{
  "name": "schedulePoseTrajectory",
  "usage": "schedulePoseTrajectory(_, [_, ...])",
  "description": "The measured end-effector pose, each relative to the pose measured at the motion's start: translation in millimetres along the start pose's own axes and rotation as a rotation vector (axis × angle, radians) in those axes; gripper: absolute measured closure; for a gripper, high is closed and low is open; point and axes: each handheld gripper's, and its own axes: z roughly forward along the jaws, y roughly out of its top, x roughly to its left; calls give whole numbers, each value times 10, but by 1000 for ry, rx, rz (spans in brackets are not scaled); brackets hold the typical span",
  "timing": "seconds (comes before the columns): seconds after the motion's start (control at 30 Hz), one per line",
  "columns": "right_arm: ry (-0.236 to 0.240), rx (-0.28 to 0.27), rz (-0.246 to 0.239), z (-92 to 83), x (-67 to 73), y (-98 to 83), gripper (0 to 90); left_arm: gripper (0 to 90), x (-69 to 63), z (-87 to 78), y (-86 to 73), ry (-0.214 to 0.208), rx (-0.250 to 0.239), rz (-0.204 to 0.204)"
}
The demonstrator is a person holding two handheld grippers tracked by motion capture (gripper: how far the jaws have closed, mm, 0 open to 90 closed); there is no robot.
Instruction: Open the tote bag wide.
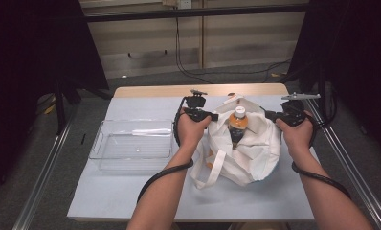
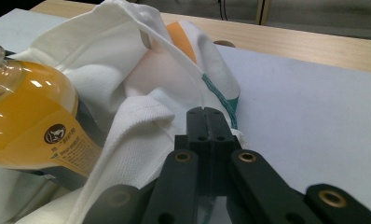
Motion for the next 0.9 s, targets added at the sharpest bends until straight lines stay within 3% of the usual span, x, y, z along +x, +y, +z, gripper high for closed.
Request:
schedulePoseTrajectory(0.33, [-23,14,21,57,-92,-111,900,802,138,-9,-17,54,4,-11])
schedulePoseTrajectory(0.67, [-19,4,20,71,-101,-98,895,799,146,16,-48,30,-12,-4])
schedulePoseTrajectory(0.9, [-37,9,29,-18,-83,-6,749,797,120,-19,-39,25,-30,8])
